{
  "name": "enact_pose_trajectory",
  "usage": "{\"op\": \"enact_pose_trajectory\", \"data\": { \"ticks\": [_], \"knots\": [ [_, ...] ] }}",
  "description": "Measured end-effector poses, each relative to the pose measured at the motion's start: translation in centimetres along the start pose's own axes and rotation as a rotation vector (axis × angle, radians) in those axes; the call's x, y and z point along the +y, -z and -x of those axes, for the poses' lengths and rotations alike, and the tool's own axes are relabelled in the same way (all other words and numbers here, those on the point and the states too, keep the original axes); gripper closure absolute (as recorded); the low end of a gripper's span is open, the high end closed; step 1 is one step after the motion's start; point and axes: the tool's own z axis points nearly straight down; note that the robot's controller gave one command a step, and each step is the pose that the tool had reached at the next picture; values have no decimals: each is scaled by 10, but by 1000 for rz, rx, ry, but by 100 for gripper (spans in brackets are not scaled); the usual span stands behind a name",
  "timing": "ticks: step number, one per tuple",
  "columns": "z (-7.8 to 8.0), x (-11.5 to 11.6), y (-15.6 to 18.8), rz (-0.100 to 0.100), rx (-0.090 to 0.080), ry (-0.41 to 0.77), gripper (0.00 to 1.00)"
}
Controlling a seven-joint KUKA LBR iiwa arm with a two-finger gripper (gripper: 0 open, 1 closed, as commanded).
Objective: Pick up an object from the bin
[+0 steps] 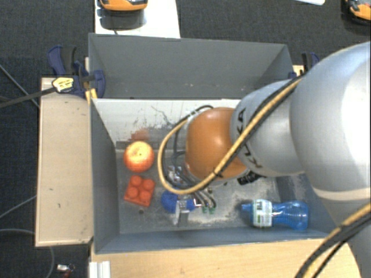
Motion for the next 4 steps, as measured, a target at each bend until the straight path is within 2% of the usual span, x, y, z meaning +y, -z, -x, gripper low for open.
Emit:
{"op": "enact_pose_trajectory", "data": {
  "ticks": [1, 3, 4],
  "knots": [
    [-2, -1, -13, 0, 4, -256, 100],
    [-4, -2, -13, -1, 8, -264, 100],
    [4, -5, 51, -1, 7, -271, 100]
  ]
}}
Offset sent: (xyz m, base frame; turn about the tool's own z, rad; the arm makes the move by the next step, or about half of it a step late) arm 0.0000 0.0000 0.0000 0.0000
